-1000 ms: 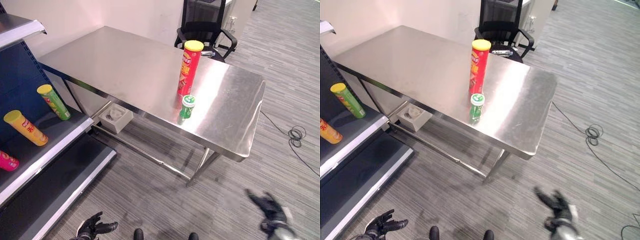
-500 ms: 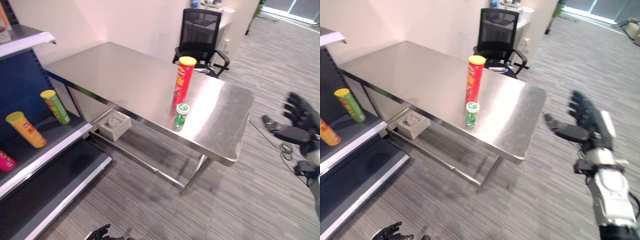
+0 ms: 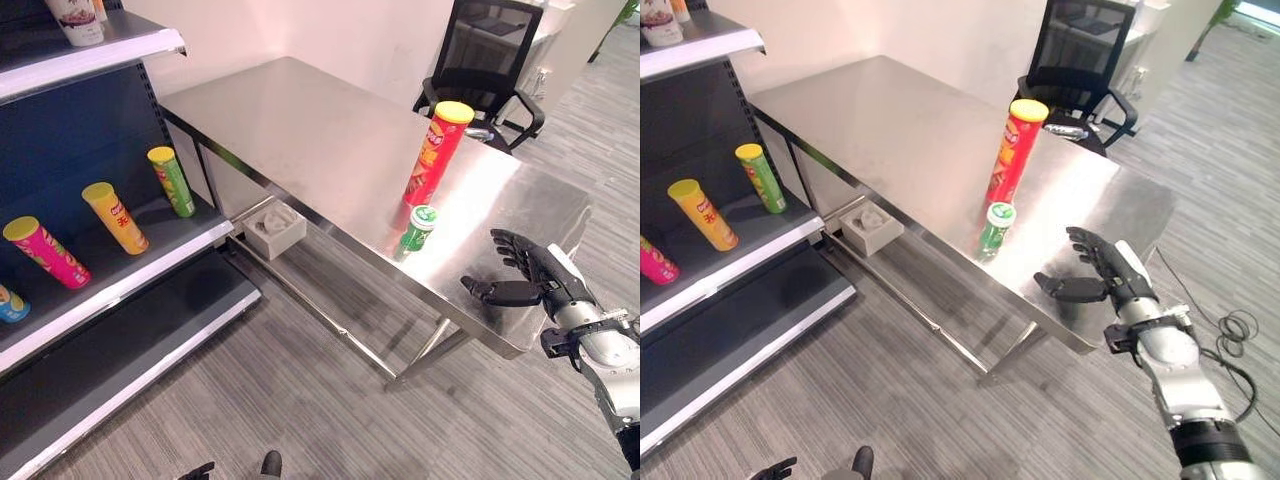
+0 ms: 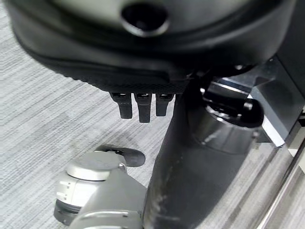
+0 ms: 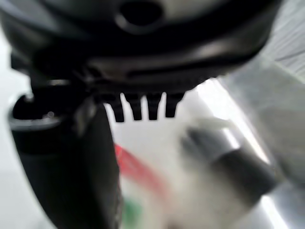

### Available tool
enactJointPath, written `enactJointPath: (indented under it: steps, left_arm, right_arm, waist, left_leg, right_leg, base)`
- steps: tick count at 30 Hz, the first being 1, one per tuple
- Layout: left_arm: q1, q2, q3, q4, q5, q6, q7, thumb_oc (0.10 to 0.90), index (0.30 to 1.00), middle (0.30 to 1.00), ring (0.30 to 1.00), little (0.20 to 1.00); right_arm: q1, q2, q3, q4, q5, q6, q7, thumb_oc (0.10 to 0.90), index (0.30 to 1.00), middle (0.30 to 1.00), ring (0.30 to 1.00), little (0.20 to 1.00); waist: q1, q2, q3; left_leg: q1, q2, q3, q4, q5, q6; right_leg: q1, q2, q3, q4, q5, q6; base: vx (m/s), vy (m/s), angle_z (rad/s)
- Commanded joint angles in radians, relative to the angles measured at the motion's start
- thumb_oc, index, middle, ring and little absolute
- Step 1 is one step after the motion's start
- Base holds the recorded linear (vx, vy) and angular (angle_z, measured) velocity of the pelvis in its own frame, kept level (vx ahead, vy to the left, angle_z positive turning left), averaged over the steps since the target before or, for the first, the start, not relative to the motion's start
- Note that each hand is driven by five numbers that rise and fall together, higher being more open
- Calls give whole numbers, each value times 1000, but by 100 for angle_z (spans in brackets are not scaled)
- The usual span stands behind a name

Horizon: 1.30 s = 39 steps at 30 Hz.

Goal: Put the goods on the table back onto the shelves and tidy them up.

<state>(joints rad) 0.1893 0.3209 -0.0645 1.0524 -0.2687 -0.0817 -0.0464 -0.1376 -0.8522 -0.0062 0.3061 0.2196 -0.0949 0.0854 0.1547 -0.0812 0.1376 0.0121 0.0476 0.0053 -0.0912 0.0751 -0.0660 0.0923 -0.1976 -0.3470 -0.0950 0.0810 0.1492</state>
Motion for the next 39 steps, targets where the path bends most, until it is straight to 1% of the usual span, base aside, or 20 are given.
enactJointPath:
  steps: [1,3,5,10,13,19,24,25,26,27,28,32,37,39]
  left_arm:
    - [-62,17,-21,34,29,-30,19,800,900,900,900,900]
    - [-65,17,-28,30,26,-29,28,800,900,900,900,900]
    - [-65,18,-35,26,23,-29,30,800,900,900,900,900]
    - [-70,20,-42,27,24,-28,36,800,900,900,900,900]
    - [-72,24,-48,25,24,-27,41,800,900,900,900,900]
    - [-72,22,-51,35,29,-23,43,800,900,900,900,900]
    - [-67,21,-58,39,36,-21,46,800,900,900,900,900]
    - [-67,20,-58,39,36,-22,49,800,900,900,900,900]
    - [-68,20,-61,39,36,-22,51,800,900,900,900,900]
    - [-69,21,-60,40,37,-21,53,800,900,900,900,900]
    - [-71,21,-60,40,38,-20,56,800,900,900,900,900]
    - [-74,24,-50,39,45,-21,63,800,900,900,900,900]
    - [-74,27,-29,35,45,-19,65,800,900,900,900,900]
    - [-72,31,-15,18,41,-19,64,800,900,900,900,900]
  right_arm:
    - [-165,-80,-51,-30,-7,-67,-101,800,900,900,900,900]
    - [-198,-48,-29,-10,4,-67,-114,800,900,900,900,900]
    - [-223,-40,-9,8,10,-64,-118,800,900,900,900,900]
    - [-264,-31,19,29,1,-65,-137,800,900,900,900,900]
    - [-296,-14,34,49,19,-66,-144,800,900,900,900,900]
    - [-330,8,58,67,40,-63,-144,800,900,900,900,900]
    - [-370,8,101,109,7,-54,-153,800,900,900,900,900]
    - [-379,10,110,113,3,-52,-154,725,787,787,787,787]
    - [-397,9,142,116,-24,-41,-149,605,608,608,608,608]
    - [-397,9,140,112,-22,-38,-147,477,415,415,415,415]
    - [-402,6,152,117,-43,-35,-150,400,300,300,300,300]
    - [-390,1,140,93,-62,-37,-161,400,300,300,300,300]
    - [-362,-5,96,3,-51,-48,-167,400,300,300,300,300]
    - [-343,-8,60,-80,-18,-66,-162,400,300,300,300,300]
  waist:
    - [37,17,-43]
    - [48,17,-42]
    - [57,15,-41]
    - [70,8,-41]
    - [87,1,-41]
    - [103,-8,-43]
    - [117,-14,-44]
    - [118,-15,-44]
    - [120,-17,-43]
    - [120,-17,-43]
    - [121,-17,-42]
    - [118,-16,-43]
    - [110,-13,-46]
    - [109,-9,-49]
  left_leg:
    - [-12,44,-38,4,-7,-42]
    - [-18,39,-49,4,-6,-42]
    - [-21,36,-56,4,-6,-41]
    - [-31,29,-71,4,-4,-40]
    - [-42,23,-88,4,-2,-37]
    - [-46,16,-96,4,-4,-34]
    - [-48,8,-98,4,-6,-32]
    - [-49,7,-97,4,-6,-32]
    - [-48,7,-97,4,-6,-31]
    - [-48,8,-97,4,-6,-31]
    - [-49,8,-97,4,-6,-31]
    - [-48,6,-96,4,-6,-33]
    - [-37,10,-94,4,-8,-34]
    - [-35,12,-97,4,-8,-34]
  right_leg:
    - [73,-43,-26,8,-1,77]
    - [74,-43,-32,8,-2,77]
    - [74,-42,-36,8,-2,76]
    - [75,-43,-46,8,-1,78]
    - [76,-47,-58,8,3,79]
    - [80,-51,-68,8,8,82]
    - [82,-57,-75,8,13,85]
    - [81,-57,-75,8,13,85]
    - [79,-58,-75,8,16,85]
    - [80,-58,-75,8,15,85]
    - [80,-59,-77,8,14,85]
    - [84,-59,-80,8,10,85]
    - [89,-57,-78,8,3,83]
    - [93,-55,-76,8,-3,81]
  base:
    - [13,-3,11]
    - [26,4,8]
    - [18,6,2]
    - [21,10,13]
    - [21,10,15]
    - [13,12,10]
    - [8,24,2]
    - [-1,23,3]
    - [0,0,0]
    - [0,0,0]
    - [0,0,0]
    - [-1,3,1]
    - [-2,-4,-1]
    - [-20,-43,-5]
